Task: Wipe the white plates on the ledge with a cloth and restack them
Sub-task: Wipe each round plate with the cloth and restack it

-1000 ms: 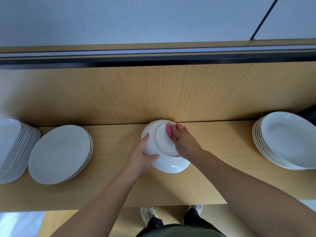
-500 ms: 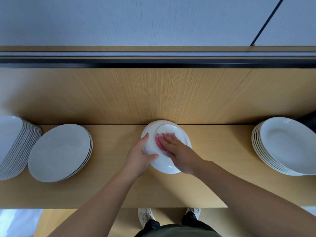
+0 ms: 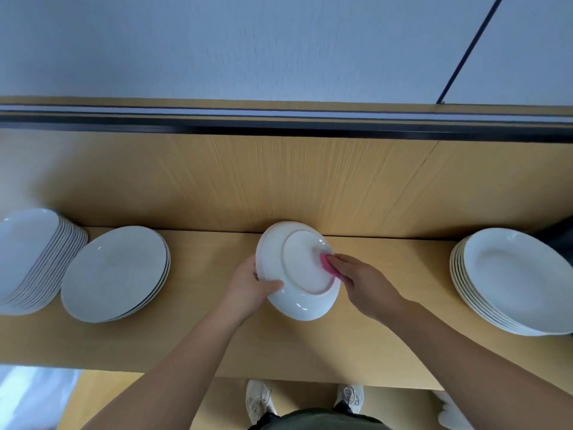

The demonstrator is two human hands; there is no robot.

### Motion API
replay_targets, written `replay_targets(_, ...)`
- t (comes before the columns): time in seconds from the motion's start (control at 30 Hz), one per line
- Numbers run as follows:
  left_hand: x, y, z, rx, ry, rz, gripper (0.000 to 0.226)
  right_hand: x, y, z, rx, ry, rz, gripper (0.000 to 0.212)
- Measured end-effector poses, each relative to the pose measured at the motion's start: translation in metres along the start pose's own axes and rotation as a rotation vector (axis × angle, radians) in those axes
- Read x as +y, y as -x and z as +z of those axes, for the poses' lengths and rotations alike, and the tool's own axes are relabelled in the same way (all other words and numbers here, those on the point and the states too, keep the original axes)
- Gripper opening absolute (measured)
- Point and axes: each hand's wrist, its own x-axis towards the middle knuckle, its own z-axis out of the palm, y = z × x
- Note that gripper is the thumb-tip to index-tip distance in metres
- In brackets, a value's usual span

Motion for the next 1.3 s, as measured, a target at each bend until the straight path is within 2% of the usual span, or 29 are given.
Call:
replay_targets(0.17,0.017,0.017,0.017,0.076,0.050,-0.018,0.026,-0.001,0.008,-0.028,0.077,-0.114,-0.069,0.047)
replay_targets(0.23,0.025,0.026,0.027,0.088,0.034,0.010,0.021,-0.003,0.013,-0.040,0.086,-0.165,-0.105,0.047)
replay_targets(0.37,0.038,0.040,0.049,0.131,-0.022,0.057,0.029,-0.008,0.022,-0.058,0.076,-0.271,-0.155,0.050)
replay_targets(0.5,0.049,0.054,0.051,0.225,-0.253,0.114,0.032,-0.015,0.023,-0.072,0.041,-0.343,-0.216,0.053)
replay_targets(0.67,0.052,0.080,0.032,0.415,-0.622,0.225,0.037,-0.032,0.020,-0.074,0.010,-0.339,-0.318,0.052)
replay_targets(0.83,0.039,0.095,-0.006,0.574,-0.772,0.258,0.037,-0.052,0.014,-0.064,-0.052,-0.308,-0.371,0.051)
replay_targets(1.1,0.017,0.108,-0.082,0.694,-0.991,0.203,0.039,-0.087,-0.007,-0.045,-0.057,-0.223,-0.403,0.053)
replay_targets(1.3,-0.011,0.103,-0.129,0.689,-1.082,0.152,0.045,-0.113,-0.021,-0.027,-0.077,-0.186,-0.385,0.052)
